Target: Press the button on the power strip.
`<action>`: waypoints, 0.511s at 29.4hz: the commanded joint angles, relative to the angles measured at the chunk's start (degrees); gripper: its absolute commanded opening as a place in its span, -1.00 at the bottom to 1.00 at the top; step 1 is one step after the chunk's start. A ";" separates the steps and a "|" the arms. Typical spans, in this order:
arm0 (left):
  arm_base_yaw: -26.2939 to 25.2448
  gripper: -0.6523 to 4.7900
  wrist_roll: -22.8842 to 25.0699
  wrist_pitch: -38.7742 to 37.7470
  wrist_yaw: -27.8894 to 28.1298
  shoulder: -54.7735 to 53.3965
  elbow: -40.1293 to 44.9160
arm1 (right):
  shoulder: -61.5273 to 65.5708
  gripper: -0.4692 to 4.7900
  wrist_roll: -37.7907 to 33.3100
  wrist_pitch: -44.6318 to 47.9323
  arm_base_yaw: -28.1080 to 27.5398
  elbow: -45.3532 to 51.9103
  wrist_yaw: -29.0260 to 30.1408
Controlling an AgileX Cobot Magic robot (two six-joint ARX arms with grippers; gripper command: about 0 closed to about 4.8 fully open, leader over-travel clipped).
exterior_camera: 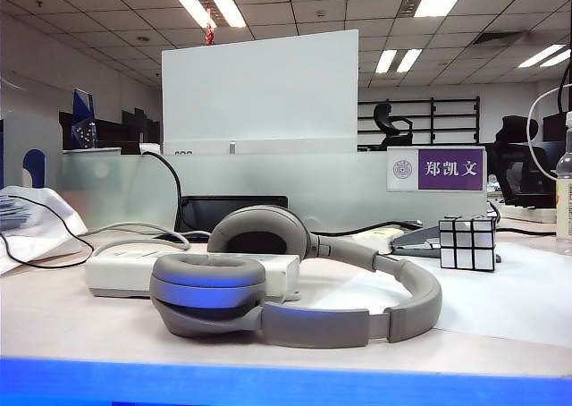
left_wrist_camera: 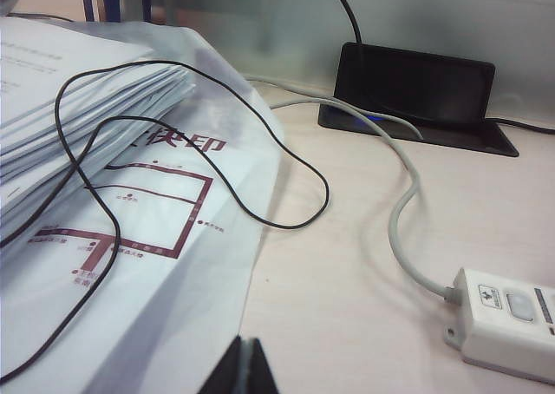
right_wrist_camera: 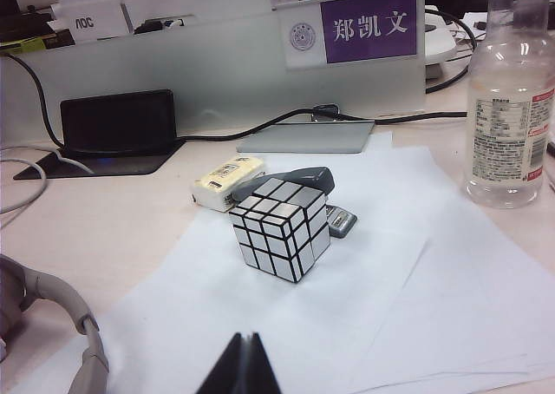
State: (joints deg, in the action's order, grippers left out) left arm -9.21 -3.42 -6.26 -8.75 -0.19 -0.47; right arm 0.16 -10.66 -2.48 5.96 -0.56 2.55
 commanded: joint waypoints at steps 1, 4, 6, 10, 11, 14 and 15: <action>-0.02 -0.78 1.92 0.63 3.19 0.07 -0.07 | -0.07 -0.82 0.20 0.61 -0.02 0.09 -0.28; 0.00 -0.78 0.55 0.87 8.83 0.07 -0.07 | -0.09 -0.82 0.20 0.61 -0.02 0.09 -0.28; 0.04 -0.78 -0.02 0.79 8.20 0.07 -0.07 | -0.09 -0.82 0.20 0.61 -0.02 0.09 -0.28; 1.38 -0.78 -0.02 0.57 7.06 0.07 -0.07 | -0.09 -0.82 0.20 0.61 -0.04 0.09 -0.28; 1.90 -0.78 -0.02 0.63 7.54 0.09 -0.07 | -0.09 -0.82 0.20 0.59 -0.02 0.09 -0.28; 2.69 -0.78 -0.02 0.74 7.43 0.07 -0.07 | -0.09 -0.82 0.17 0.61 -0.02 0.09 -0.28; 2.69 -0.78 -0.02 0.74 7.45 0.07 -0.07 | -0.09 -0.82 0.20 0.61 -0.02 0.09 -0.28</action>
State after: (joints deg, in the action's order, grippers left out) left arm -6.57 -3.29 -6.22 -1.28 -0.19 -0.47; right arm 0.16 -10.66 -2.48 5.93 -0.56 2.55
